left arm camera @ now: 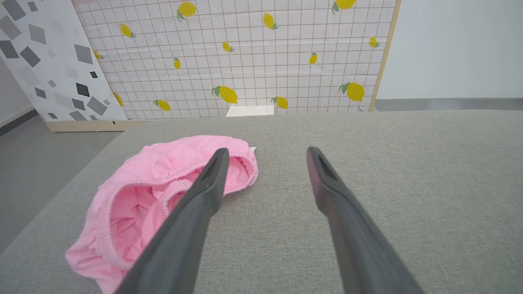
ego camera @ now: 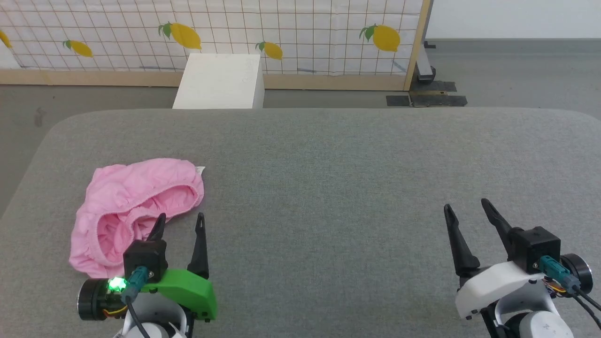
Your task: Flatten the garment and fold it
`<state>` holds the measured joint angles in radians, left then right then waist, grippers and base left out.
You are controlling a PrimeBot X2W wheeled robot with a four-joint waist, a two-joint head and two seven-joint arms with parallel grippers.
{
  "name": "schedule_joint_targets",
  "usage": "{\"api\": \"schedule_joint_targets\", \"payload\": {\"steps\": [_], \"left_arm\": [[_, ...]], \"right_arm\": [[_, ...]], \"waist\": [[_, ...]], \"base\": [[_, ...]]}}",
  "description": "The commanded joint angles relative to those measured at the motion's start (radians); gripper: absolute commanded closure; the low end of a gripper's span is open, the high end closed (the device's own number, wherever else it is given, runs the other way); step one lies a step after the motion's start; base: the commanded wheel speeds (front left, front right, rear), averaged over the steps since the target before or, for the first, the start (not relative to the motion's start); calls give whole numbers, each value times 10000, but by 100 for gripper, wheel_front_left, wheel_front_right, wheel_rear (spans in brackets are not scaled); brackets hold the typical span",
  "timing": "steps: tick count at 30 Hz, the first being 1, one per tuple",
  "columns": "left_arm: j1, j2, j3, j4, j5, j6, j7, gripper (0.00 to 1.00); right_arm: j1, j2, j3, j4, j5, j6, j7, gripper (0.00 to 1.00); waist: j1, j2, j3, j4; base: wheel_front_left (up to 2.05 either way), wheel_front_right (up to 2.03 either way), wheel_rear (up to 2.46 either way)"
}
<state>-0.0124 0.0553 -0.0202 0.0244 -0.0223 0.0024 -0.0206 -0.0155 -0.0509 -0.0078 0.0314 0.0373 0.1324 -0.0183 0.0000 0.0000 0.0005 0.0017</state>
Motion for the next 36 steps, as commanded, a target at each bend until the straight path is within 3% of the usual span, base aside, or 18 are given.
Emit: {"api": "schedule_joint_targets", "payload": {"steps": [1,16,36], "left_arm": [[-75,-6,-59,65,-87,71,-104,0],[-111,-1,-124,285,-286,185,-409,0],[-68,-5,-123,504,-528,350,-823,0]], "right_arm": [[79,3,-37,93,141,-2,-105,0],[117,3,-1,409,536,-4,-367,0],[192,4,107,769,1030,-7,-585,0]], "waist": [[0,0,5,22],[0,0,35,552],[0,0,122,1951]], "base": [[0,0,0],[0,0,0],[0,0,0]]}}
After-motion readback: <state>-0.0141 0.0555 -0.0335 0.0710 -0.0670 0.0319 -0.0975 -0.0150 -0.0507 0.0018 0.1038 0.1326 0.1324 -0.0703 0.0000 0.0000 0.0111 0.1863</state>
